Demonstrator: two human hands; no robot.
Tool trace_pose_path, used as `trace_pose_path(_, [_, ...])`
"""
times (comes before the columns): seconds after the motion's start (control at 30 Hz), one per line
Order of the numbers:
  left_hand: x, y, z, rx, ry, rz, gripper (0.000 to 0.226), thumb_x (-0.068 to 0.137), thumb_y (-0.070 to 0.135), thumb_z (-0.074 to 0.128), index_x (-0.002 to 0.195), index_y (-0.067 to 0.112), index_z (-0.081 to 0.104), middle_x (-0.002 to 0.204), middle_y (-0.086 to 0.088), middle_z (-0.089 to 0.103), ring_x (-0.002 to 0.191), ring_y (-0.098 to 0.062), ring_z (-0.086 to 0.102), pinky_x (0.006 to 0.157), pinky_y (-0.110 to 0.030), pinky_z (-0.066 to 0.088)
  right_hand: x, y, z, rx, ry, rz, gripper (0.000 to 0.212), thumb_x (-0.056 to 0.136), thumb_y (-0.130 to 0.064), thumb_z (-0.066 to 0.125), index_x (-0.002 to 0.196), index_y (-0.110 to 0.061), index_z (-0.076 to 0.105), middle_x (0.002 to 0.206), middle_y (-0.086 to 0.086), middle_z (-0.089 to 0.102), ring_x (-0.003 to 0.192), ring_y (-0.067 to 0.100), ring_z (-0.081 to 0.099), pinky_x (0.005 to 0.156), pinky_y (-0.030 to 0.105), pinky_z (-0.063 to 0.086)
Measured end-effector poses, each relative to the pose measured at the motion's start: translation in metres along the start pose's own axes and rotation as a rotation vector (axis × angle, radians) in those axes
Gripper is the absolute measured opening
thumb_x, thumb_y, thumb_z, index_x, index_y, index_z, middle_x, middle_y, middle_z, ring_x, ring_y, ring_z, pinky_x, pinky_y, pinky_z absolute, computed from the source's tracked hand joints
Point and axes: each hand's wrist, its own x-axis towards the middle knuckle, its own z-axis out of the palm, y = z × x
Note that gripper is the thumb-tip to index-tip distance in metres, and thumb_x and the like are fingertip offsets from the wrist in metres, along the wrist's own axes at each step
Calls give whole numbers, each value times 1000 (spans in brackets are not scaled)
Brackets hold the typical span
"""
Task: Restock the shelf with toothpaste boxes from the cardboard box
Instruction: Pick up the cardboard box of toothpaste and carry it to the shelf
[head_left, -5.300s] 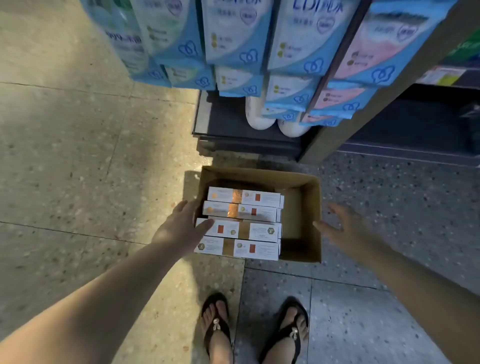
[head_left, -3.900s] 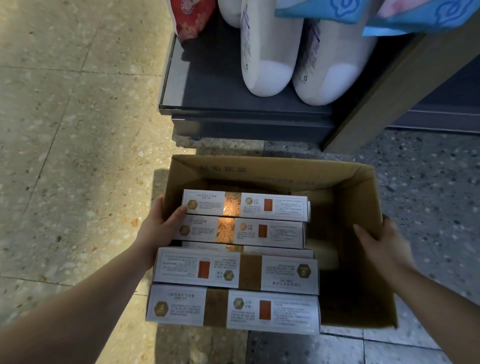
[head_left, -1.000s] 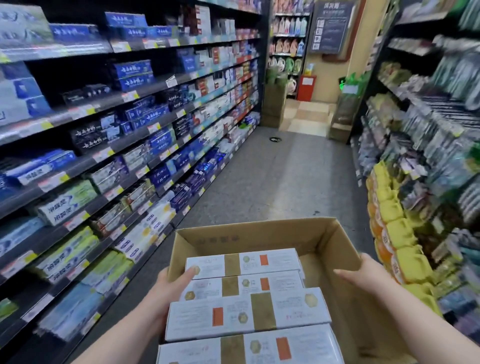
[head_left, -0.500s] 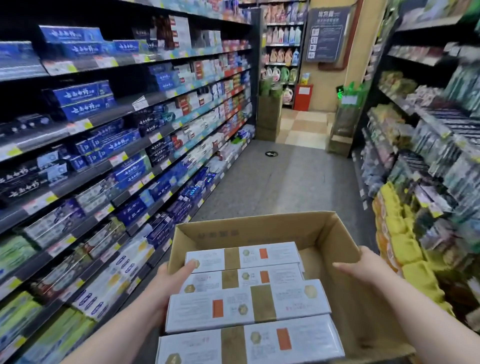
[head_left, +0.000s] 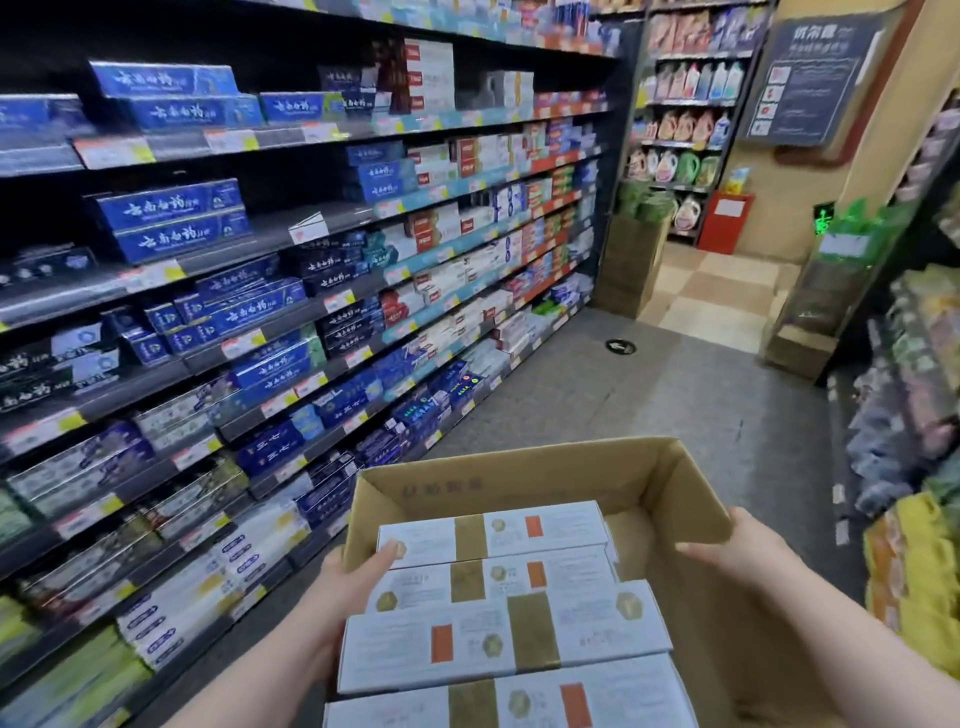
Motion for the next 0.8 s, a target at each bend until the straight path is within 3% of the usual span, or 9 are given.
trace_pose_path(0.17, [54,27,35,47,-12,-12,31,85,28,62,110,9,59,94,-17,72,83,-32,70,67,-37,54,70,-18,-18,22,-34,-14,73,70,-47,72,127,-14,42,121,9,59,108,28,57,92,42,48])
trace_pose_path(0.27, [92,47,56,75,-2,12,20,87,25,61,99,9,61,85,-11,70,74,-27,67,59,-32,51,115,-32,-24,16,-33,-12,73,70,-47,72,128,-15,42,123,8,58,110,28,57,93,42,47])
trace_pose_path(0.4, [146,77,85,65,8,3,12,85,26,63,85,15,57,87,-8,66,82,-29,65,79,-45,53,180,-55,-40,31,-27,0,69,70,-44,73,124,-11,46,120,10,60,108,28,58,91,38,48])
trace_pose_path(0.5, [181,104,107,67,27,18,12,87,23,60,82,14,55,83,-6,62,72,-22,59,59,-33,46,221,-70,-50,48,-27,19,72,69,-46,74,124,-12,45,120,10,60,107,28,59,91,39,48])
trace_pose_path(0.57, [204,119,120,49,9,17,10,87,22,61,86,11,59,81,-8,65,72,-24,62,57,-30,45,247,-79,-59,52,-32,14,73,70,-45,73,126,-10,44,122,11,59,108,28,58,90,37,48])
trace_pose_path(0.67, [236,137,142,54,18,12,32,78,25,72,102,6,61,89,-14,69,76,-28,65,60,-31,47,285,-93,-75,44,-30,-1,72,71,-43,74,126,-8,43,123,12,58,111,29,57,90,35,48])
trace_pose_path(0.8, [276,154,170,89,77,-12,66,61,47,74,113,10,58,105,-14,67,87,-30,65,65,-32,48,340,-112,-95,45,-39,-37,67,73,-37,74,124,-7,44,122,14,59,110,30,57,86,34,48])
